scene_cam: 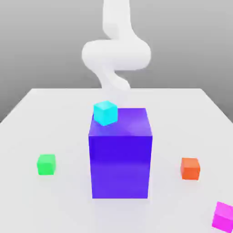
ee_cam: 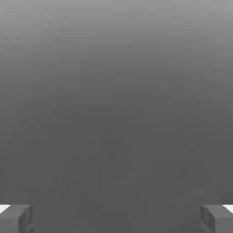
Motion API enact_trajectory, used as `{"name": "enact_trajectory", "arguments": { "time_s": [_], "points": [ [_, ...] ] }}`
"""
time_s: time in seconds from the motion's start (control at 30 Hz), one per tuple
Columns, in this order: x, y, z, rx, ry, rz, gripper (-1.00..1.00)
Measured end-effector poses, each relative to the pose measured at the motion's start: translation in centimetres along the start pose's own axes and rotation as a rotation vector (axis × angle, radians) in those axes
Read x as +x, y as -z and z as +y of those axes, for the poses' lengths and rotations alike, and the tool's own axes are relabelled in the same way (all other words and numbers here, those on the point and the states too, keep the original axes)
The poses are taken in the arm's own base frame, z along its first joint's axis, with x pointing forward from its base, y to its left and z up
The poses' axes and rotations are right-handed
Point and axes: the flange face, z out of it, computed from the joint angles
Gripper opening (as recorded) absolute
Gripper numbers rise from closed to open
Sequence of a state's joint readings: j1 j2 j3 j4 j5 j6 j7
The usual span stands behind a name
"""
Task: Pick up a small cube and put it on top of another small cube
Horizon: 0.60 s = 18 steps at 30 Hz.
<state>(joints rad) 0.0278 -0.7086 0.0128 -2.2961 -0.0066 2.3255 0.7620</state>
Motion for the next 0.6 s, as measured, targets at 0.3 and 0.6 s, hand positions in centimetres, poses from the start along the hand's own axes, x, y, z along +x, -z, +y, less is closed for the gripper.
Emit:
{"name": "enact_trajectory", "arguments": {
  "time_s": [0.3,0.6],
  "points": [
    [-6.1,-15.5,-4.5,-0.094,0.288,-0.209,0.00],
    [-17.5,-29.0,-6.2,-0.147,0.588,-0.431,0.00]
  ]
}}
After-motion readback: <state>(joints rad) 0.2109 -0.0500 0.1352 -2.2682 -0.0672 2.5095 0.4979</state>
